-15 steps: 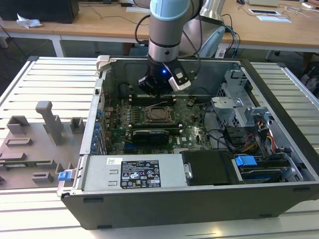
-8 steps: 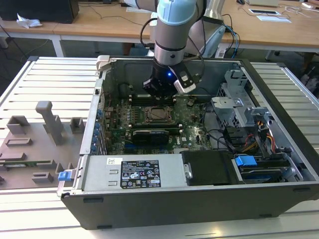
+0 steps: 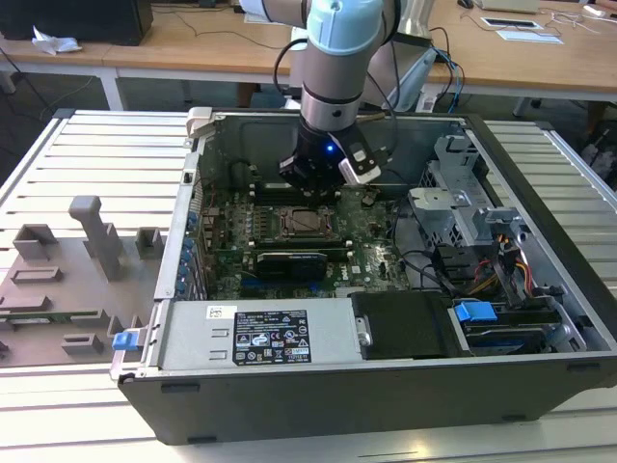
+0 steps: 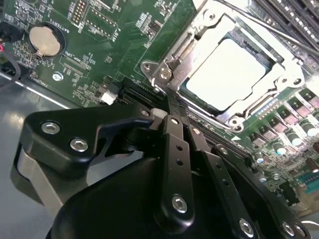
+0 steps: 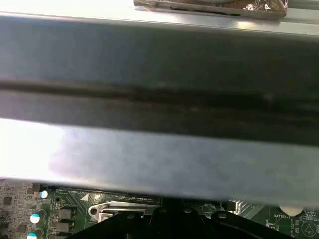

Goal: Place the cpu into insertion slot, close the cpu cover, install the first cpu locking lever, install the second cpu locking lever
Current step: 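Install the first cpu locking lever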

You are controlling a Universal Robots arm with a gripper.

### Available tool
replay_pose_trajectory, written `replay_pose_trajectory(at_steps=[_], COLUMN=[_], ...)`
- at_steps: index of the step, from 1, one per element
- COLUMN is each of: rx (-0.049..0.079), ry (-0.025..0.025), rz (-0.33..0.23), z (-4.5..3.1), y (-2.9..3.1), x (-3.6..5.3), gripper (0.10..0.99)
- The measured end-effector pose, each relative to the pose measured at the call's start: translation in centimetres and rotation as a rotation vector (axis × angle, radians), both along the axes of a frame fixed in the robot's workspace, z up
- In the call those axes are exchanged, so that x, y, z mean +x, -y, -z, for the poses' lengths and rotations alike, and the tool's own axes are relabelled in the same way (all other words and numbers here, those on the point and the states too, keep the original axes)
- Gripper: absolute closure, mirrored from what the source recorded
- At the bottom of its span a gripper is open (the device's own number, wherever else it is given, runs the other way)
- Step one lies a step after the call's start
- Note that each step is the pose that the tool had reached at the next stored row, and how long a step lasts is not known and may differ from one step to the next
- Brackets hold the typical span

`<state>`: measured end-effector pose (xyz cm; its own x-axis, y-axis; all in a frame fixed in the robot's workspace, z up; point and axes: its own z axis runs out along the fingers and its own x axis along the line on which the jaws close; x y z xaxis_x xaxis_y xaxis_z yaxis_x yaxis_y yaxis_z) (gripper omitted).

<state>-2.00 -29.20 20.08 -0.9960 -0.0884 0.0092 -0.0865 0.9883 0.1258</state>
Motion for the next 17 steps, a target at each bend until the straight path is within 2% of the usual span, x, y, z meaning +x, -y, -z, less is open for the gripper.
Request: replay_pose_trajectory(at_steps=[6,10,11,12,14,15,17], rx=[0.001,-0.001,-0.015,-0.054,-0.105,-0.116,-0.126], ry=[0.0003,0.0002,0.0008,0.001,0.0011,0.001,0.0009], rz=[0.0,0.0,0.0,0.0,0.0,0.0,0.0], z=[0.01,-0.48,-0.72,-0.77,-0.77,-0.77,-0.78], y=[-0.13,-0.14,-0.14,-0.1,-0.03,0.11,0.48], x=[0.12,0.11,0.08,0.02,-0.06,-0.08,-0.13], gripper=[0.98,0.98,0.98,0.98,0.98,0.98,0.98])
